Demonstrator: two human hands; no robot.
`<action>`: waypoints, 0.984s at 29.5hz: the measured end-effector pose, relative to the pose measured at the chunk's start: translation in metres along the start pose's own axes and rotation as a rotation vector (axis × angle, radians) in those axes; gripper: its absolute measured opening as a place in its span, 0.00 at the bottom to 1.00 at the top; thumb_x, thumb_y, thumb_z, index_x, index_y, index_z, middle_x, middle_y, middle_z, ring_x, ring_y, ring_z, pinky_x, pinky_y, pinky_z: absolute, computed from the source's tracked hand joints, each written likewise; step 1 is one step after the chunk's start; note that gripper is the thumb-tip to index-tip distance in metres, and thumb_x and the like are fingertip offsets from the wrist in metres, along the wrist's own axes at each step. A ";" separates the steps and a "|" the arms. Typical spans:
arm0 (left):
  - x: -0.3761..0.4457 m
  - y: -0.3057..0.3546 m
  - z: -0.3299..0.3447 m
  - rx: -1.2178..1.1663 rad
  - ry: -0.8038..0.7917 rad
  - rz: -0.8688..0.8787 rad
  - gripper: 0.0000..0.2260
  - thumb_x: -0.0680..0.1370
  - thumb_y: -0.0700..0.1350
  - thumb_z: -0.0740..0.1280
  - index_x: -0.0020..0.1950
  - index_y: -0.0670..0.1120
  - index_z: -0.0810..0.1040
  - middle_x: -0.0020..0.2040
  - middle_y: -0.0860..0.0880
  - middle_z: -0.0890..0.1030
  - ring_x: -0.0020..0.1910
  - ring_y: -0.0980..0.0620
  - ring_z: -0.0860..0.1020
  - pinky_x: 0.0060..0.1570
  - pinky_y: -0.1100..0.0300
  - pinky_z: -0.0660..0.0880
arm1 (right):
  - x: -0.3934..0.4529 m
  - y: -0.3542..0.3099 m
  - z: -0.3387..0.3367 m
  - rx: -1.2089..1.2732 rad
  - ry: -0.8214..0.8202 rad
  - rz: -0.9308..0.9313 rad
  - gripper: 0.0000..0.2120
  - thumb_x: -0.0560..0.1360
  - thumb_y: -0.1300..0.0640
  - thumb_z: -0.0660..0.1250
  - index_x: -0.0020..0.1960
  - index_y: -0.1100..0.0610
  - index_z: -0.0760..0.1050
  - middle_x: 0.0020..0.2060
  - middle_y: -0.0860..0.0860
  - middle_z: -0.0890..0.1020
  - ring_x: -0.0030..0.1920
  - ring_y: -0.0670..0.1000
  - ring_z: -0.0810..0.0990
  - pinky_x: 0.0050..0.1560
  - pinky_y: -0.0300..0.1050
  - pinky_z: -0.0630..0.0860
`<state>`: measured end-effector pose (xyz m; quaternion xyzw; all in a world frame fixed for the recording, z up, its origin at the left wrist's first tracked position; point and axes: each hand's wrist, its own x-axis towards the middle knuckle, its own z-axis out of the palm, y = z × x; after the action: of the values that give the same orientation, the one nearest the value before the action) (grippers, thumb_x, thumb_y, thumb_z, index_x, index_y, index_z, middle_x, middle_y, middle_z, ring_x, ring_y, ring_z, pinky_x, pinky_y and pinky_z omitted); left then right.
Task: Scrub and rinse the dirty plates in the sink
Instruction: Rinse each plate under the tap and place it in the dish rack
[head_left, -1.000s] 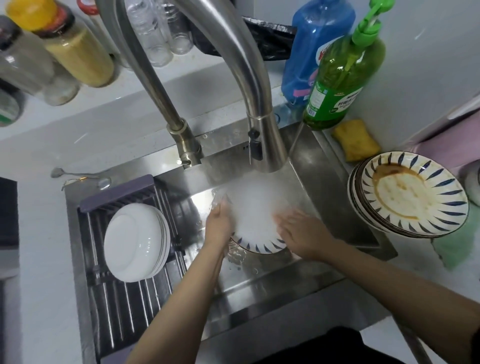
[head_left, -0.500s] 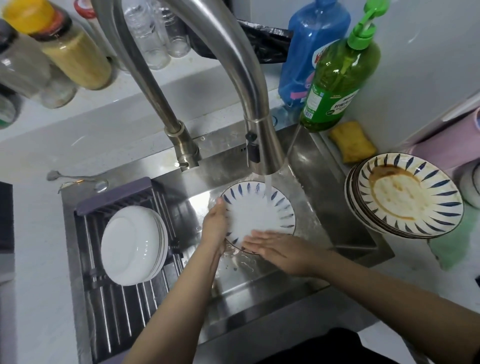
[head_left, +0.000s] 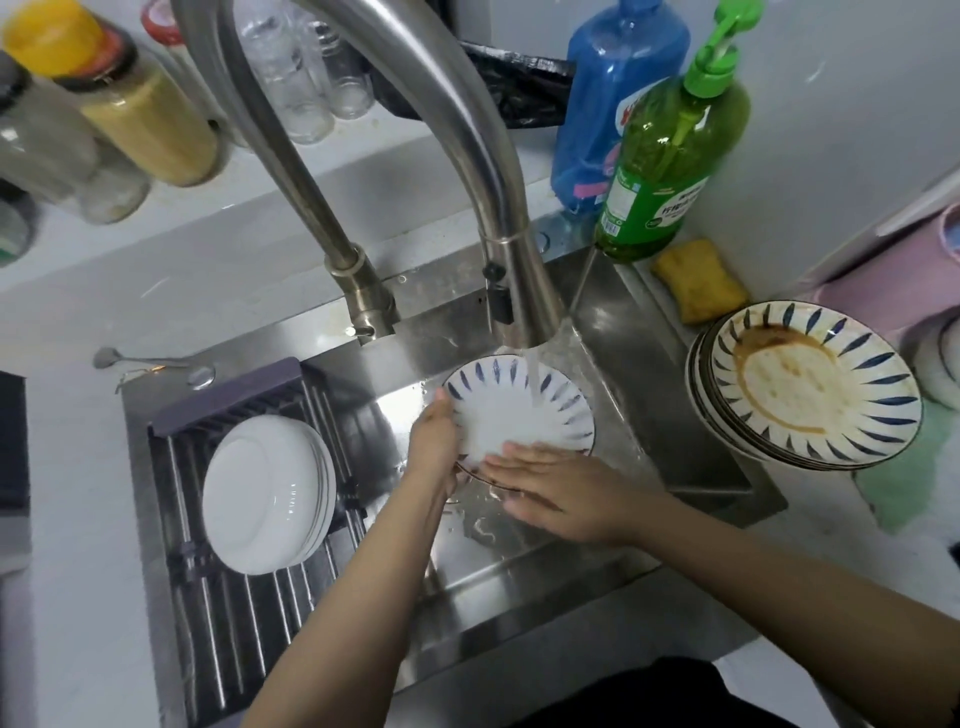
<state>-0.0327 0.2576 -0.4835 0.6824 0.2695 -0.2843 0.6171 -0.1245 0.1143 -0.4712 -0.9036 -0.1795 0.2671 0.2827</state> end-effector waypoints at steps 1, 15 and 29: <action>0.002 0.000 0.000 0.009 0.016 0.002 0.20 0.84 0.54 0.52 0.56 0.41 0.77 0.38 0.44 0.79 0.30 0.49 0.77 0.29 0.62 0.75 | -0.007 0.005 0.002 -0.071 0.063 -0.012 0.27 0.80 0.38 0.49 0.76 0.45 0.56 0.74 0.40 0.57 0.75 0.41 0.52 0.74 0.41 0.50; -0.012 -0.034 0.037 0.476 -0.273 0.488 0.24 0.84 0.53 0.48 0.79 0.53 0.47 0.79 0.50 0.42 0.77 0.54 0.37 0.72 0.60 0.37 | 0.021 0.006 -0.004 1.344 0.682 0.500 0.12 0.75 0.64 0.66 0.57 0.57 0.78 0.52 0.57 0.83 0.52 0.58 0.82 0.56 0.55 0.78; 0.034 -0.036 0.010 0.845 -0.266 1.014 0.24 0.82 0.52 0.46 0.72 0.45 0.70 0.71 0.46 0.71 0.72 0.47 0.65 0.73 0.48 0.58 | 0.016 0.012 0.000 1.730 0.516 0.425 0.22 0.70 0.62 0.69 0.62 0.67 0.73 0.51 0.63 0.80 0.45 0.57 0.83 0.44 0.47 0.81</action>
<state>-0.0350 0.2517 -0.5334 0.8667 -0.2970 -0.1219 0.3819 -0.1099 0.1125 -0.4839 -0.4236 0.3203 0.1451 0.8348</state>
